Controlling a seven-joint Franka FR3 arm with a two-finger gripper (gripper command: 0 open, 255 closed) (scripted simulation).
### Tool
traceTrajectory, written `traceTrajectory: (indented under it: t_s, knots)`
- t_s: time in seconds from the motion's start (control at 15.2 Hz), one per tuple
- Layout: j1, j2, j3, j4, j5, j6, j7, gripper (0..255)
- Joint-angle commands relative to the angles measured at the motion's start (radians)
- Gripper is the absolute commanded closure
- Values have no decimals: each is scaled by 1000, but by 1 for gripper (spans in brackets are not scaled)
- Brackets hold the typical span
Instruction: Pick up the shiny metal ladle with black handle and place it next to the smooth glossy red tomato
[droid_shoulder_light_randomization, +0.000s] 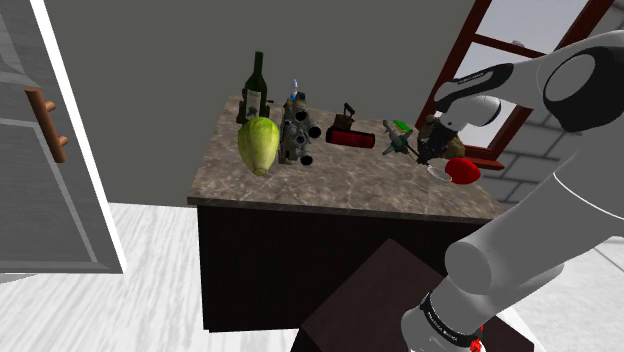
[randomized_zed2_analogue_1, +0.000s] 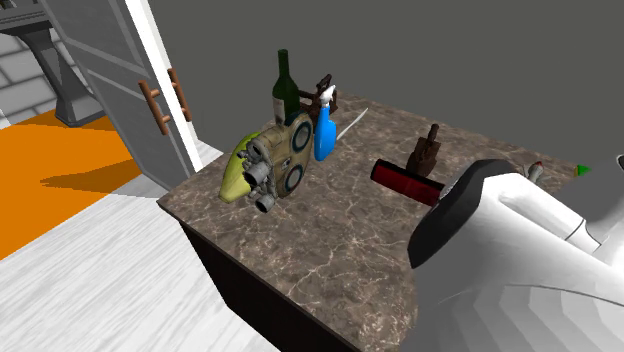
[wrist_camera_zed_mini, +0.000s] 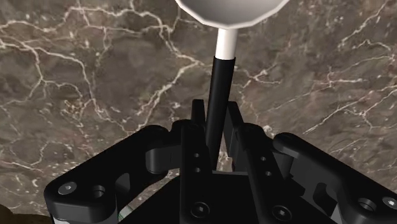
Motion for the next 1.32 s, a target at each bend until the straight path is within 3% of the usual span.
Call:
traceTrajectory:
  t_s: [0.0,0.86,1.25]
  knots:
    - [1,13,-1,-15,9,27,-9,255]
    - [3,118,-5,-92,95,192,-84,255]
    - [3,120,-4,-93,97,194,-85,255]
